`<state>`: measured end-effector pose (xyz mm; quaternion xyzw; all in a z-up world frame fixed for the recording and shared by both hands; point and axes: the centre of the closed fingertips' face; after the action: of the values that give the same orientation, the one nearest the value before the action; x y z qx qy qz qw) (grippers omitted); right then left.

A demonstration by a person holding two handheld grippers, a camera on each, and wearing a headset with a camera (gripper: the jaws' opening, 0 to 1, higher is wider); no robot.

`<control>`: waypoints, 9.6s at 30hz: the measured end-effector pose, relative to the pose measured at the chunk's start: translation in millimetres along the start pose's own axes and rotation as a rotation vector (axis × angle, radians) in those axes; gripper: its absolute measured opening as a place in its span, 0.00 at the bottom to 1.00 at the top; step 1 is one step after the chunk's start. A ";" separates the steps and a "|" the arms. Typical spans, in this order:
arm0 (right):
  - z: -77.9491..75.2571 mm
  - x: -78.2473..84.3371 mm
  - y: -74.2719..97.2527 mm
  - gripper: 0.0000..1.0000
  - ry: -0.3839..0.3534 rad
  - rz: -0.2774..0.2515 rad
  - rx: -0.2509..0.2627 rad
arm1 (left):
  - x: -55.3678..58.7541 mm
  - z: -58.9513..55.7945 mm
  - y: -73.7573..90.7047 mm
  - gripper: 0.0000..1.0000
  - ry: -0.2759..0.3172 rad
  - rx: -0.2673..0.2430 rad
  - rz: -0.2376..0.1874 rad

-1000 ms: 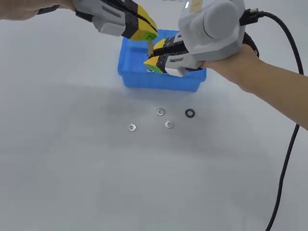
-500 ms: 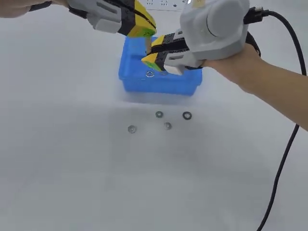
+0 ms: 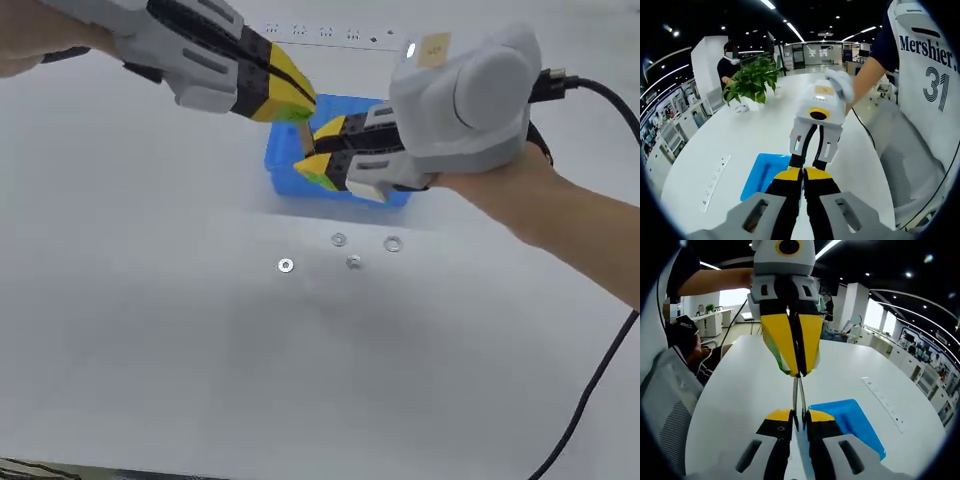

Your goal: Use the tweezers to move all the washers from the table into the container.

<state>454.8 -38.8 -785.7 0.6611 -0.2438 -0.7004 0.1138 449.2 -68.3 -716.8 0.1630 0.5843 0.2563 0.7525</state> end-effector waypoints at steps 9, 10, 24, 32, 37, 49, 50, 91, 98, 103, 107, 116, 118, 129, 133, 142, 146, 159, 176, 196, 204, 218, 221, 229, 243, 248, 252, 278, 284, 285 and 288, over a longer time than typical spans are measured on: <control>47.3 25.5 -5.5 0.12 -0.001 0.048 -0.062 | 12.3 -47.9 -3.8 0.05 0.057 0.014 0.009; 53.7 29.7 -6.7 0.12 0.002 0.056 -0.074 | 13.8 -51.7 -4.3 0.05 0.067 0.017 0.009; 75.5 51.4 -25.4 0.12 -0.039 0.094 -0.126 | 34.8 -79.9 -5.3 0.05 0.165 -0.007 0.014; 66.0 50.7 -36.1 0.12 -0.038 0.092 -0.104 | 44.5 -69.7 -4.0 0.05 0.173 -0.042 0.019; 55.8 52.6 -41.6 0.12 -0.052 0.100 -0.076 | 49.6 -60.9 -5.4 0.05 0.196 -0.071 0.019; 50.5 58.5 -45.7 0.13 -0.072 0.114 -0.074 | 55.4 -56.6 -10.0 0.05 0.201 -0.067 0.023; 50.7 58.9 -45.9 0.13 -0.071 0.114 -0.074 | 55.6 -56.8 -10.2 0.05 0.199 -0.066 0.024; 51.5 56.1 -36.5 0.11 -0.029 0.122 -0.112 | 54.5 -50.4 -16.1 0.05 0.227 -0.058 -0.010; 52.7 47.7 -29.9 0.11 -0.016 0.107 -0.108 | 43.6 -50.7 -10.5 0.05 0.204 -0.052 -0.010; 47.3 36.4 -22.0 0.11 0.003 0.093 -0.089 | 32.2 -43.8 -4.6 0.05 0.185 -0.054 -0.029; 38.7 25.4 -16.6 0.11 0.015 0.077 -0.066 | 21.3 -35.6 -0.8 0.05 0.152 -0.055 -0.030; 12.7 -0.9 -2.0 0.11 0.055 0.041 -0.002 | -2.6 -11.8 5.0 0.05 0.058 -0.050 -0.029; 6.6 -6.2 0.8 0.11 0.058 0.031 0.013 | -7.6 -4.7 6.5 0.05 0.040 -0.050 -0.027; -33.1 -24.3 12.7 0.11 0.089 0.012 0.075 | -22.0 33.0 0.8 0.05 -0.043 -0.043 -0.021; -48.9 -23.1 13.1 0.11 0.097 0.017 0.085 | -19.7 47.7 -7.0 0.05 -0.065 -0.039 -0.013; -79.3 11.5 0.5 0.11 0.067 0.067 0.100 | 8.9 65.5 -36.1 0.05 -0.044 -0.019 0.000; -83.8 31.9 -11.7 0.11 0.083 0.114 0.086 | 28.5 63.2 -49.6 0.05 -0.032 0.003 0.029; -99.0 53.2 -32.9 0.11 0.019 0.119 0.078 | 52.4 69.6 -64.5 0.05 0.006 0.003 0.054; -96.7 44.1 -18.4 0.12 0.020 0.115 0.108 | 38.0 70.0 -63.1 0.05 -0.009 -0.006 0.038; -63.7 18.8 16.2 0.12 0.064 0.076 0.123 | -9.3 40.5 -41.2 0.05 -0.065 -0.023 0.010; -32.9 22.4 33.8 0.12 0.060 0.071 0.101 | -21.8 15.6 -43.6 0.05 -0.072 0.006 -0.006; 12.6 61.2 36.5 0.12 -0.001 0.100 0.049 | -7.3 -34.4 -59.6 0.05 -0.027 0.074 0.006; 20.0 69.7 33.8 0.12 -0.014 0.110 0.037 | -2.4 -43.6 -64.1 0.05 -0.016 0.086 0.011; 27.4 84.6 24.1 0.12 -0.036 0.127 0.012 | 8.2 -55.6 -68.6 0.05 0.045 0.080 0.020; 21.9 88.8 14.8 0.12 -0.075 0.113 0.017 | 15.2 -51.4 -71.4 0.05 0.059 0.063 0.021; 19.4 87.2 12.5 0.12 -0.076 0.110 0.026 | 14.8 -49.5 -71.3 0.05 0.057 0.055 0.019; 18.5 86.8 13.0 0.12 -0.075 0.109 0.027 | 14.3 -48.9 -70.5 0.05 0.062 0.053 0.015; 18.9 91.2 13.9 0.12 -0.093 0.116 0.030 | 16.1 -47.8 -75.3 0.05 0.077 0.064 0.011; 22.6 92.6 16.9 0.16 -0.069 0.130 0.017 | 16.8 -46.6 -75.7 0.05 0.081 0.065 0.013; 23.4 92.6 17.5 0.17 -0.065 0.130 0.014 | 16.9 -46.7 -75.8 0.05 0.084 0.068 0.014; 22.5 91.4 18.9 0.17 -0.061 0.123 0.012 | 16.7 -46.2 -76.6 0.05 0.084 0.072 0.013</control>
<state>420.5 -94.7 -855.7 0.6237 -0.2917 -0.7105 0.1452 422.8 -123.7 -784.1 0.1828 0.6231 0.2465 0.7194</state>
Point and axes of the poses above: the centre of the closed fingertips' face, and the gripper's own axes: y roughly backward along the fingers, z roughly to its left, x roughly out of its underside, and after that the axes turned 11 degrees about -y, right-handed
